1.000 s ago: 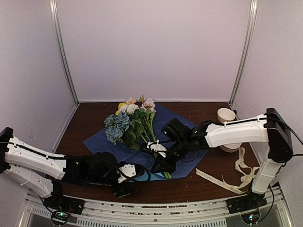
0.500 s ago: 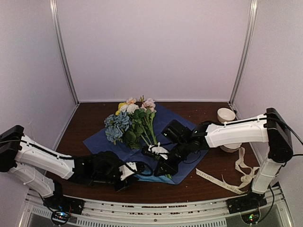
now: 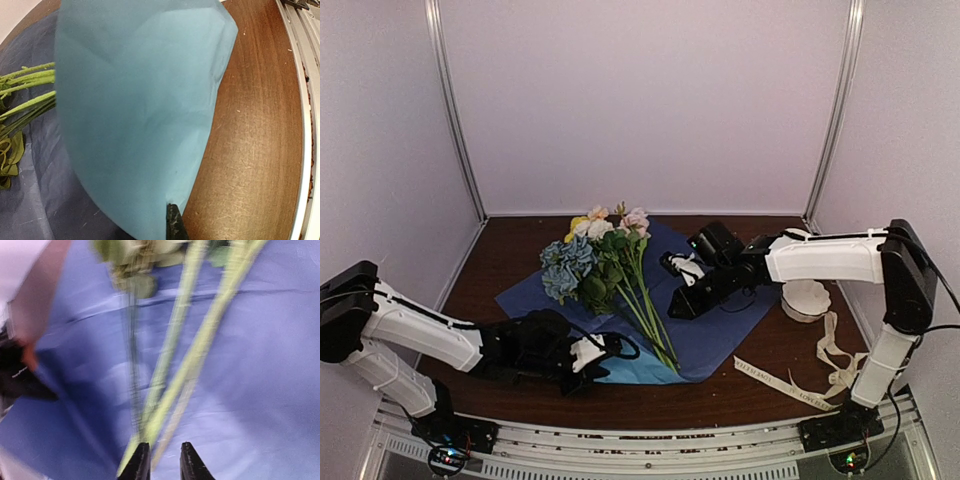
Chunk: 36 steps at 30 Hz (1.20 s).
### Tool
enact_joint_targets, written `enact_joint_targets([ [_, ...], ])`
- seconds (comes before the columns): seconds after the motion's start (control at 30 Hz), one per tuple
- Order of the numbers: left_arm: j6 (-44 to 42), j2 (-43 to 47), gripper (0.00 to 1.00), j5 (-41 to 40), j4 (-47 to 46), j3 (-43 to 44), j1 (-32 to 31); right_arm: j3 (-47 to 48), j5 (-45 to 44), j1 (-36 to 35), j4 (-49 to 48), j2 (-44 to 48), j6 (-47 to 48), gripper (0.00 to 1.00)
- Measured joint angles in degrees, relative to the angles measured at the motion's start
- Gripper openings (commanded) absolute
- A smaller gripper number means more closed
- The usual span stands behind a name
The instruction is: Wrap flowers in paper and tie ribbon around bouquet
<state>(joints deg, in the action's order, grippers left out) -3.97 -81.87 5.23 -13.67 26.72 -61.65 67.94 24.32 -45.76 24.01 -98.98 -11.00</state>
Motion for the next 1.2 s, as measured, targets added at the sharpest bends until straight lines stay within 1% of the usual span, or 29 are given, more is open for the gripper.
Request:
enact_joint_targets([
  [0.1, 0.00, -0.57, 0.00, 0.44, -0.17, 0.13, 0.22, 2.19, -7.28, 0.13, 0.81, -3.87, -3.52, 0.10],
  [0.17, 0.00, -1.73, 0.00, 0.81, -0.09, 0.79, 0.33, 3.28, -9.77, -0.13, 1.31, -6.84, -4.74, 0.05],
  [0.27, 0.02, -3.91, 0.00, 1.31, -0.17, 2.36, 0.68, 3.96, -10.80, -0.28, 2.40, -11.02, -5.55, 0.02],
  [0.4, 0.22, -4.52, 0.00, 1.86, -0.46, 2.89, 1.16, 3.91, -10.82, -0.90, 4.68, -12.20, -5.25, 0.00],
  [0.5, 0.31, -4.52, 0.00, 1.97, -0.50, 2.89, 1.27, 3.61, -9.90, -1.66, 5.11, -12.15, -4.70, 0.00],
  [0.6, 0.61, -4.52, 0.00, 2.43, -0.87, 2.89, 1.31, 2.97, -6.62, -2.75, 4.33, -11.93, -4.76, 0.00],
  [0.83, 1.55, -3.63, 0.00, 2.82, -3.85, 1.60, 1.49, 3.04, 0.31, -8.52, 3.04, -11.93, -6.71, 0.00],
  [0.9, 1.84, -2.54, 0.00, 2.82, -4.33, 0.59, 1.62, 3.04, 1.88, -8.96, 2.64, -11.91, -7.34, 0.00],
  [0.97, 1.97, -1.68, 0.00, 2.78, -4.42, 0.07, 1.66, 2.67, 2.89, -8.37, 2.08, -11.39, -7.41, 0.03],
  [1.03, 1.99, -0.81, 0.00, 2.73, -4.68, -0.39, 1.66, 0.09, 3.91, -6.29, 1.27, -7.96, -7.17, 0.08],
  [1.1, 1.99, -0.39, 0.00, 2.73, -5.05, -0.61, 1.73, -1.92, 4.11, -4.52, 0.63, -4.83, -6.78, 0.15],
  [1.2, 2.01, -0.28, 0.00, 2.75, -5.79, -0.81, 1.99, -6.23, 4.59, -0.92, 0.59, 2.99, -3.74, 0.27],
])
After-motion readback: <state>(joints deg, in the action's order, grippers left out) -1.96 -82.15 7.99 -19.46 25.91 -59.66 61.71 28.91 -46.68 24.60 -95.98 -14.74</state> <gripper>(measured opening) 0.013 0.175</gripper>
